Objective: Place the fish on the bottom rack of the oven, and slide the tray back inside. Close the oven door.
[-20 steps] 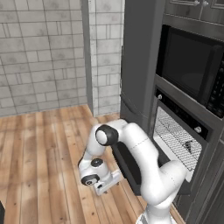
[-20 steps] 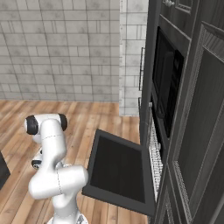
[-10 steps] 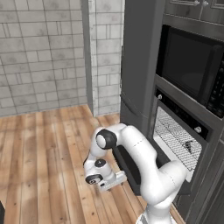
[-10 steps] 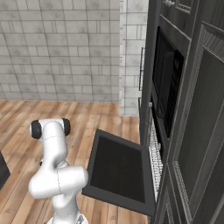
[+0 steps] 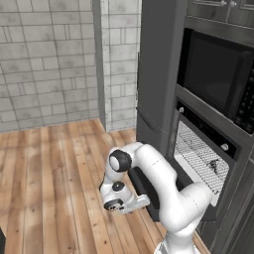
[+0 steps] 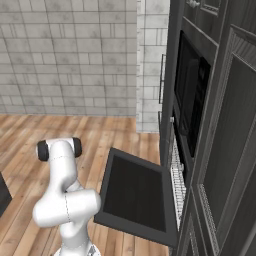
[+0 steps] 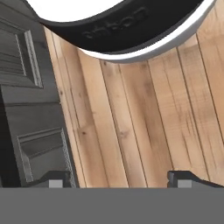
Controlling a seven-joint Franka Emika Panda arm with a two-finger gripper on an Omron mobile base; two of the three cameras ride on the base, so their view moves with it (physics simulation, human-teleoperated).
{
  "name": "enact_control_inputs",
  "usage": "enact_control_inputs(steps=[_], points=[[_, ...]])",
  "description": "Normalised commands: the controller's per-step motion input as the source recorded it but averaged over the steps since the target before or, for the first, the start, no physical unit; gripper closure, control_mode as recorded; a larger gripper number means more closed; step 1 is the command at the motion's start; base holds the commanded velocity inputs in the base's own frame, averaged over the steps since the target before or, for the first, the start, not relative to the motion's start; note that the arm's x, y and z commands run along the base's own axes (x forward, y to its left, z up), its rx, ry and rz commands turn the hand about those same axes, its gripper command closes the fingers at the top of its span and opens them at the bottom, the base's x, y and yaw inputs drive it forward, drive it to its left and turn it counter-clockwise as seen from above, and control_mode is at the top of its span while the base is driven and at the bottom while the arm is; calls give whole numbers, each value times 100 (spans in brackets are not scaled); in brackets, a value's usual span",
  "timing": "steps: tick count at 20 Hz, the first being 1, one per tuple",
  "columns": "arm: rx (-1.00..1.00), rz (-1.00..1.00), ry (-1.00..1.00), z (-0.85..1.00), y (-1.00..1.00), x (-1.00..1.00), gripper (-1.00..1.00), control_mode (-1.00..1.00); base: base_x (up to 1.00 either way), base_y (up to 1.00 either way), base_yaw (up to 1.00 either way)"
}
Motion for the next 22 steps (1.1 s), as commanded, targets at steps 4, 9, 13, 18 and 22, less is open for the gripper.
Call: enact_control_inputs(steps=[4,9,13,18,22], points=[[-73,-15,11,-4,85,100,-100,-100,0,0,0],[-73,-11,7,-1,100,96,-100,-100,0,0,0],[-75,-10,8,-4,100,90,-100,-100,0,0,0],[-76,-3,17,-21,100,83,-100,-100,0,0,0],[-81,0,15,-53,100,79,-100,-100,0,0,0]])
